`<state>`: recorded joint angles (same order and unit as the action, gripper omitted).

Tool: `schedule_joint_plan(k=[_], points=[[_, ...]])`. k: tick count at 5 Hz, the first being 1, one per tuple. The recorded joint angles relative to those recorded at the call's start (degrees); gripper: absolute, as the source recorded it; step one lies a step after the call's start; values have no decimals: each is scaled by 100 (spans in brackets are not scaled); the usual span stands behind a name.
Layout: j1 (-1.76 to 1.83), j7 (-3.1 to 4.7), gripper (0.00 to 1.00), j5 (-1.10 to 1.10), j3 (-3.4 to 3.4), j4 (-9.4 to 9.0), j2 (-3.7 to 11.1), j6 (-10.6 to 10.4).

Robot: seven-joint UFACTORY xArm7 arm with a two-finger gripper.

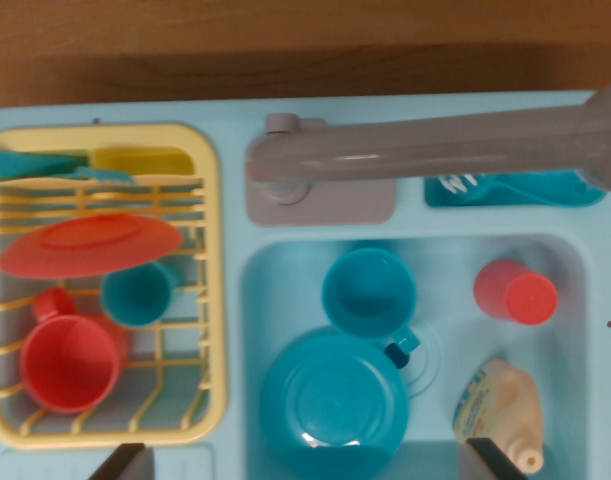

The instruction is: Pick detergent from the sink

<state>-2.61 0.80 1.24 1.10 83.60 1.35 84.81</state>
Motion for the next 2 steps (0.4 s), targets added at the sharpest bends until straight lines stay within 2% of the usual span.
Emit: schedule_joint_plan(k=[1,2], points=[[-41,43,0,1,43,-195,28,-209],[-41,43,0,1,43,-195,28,-209]])
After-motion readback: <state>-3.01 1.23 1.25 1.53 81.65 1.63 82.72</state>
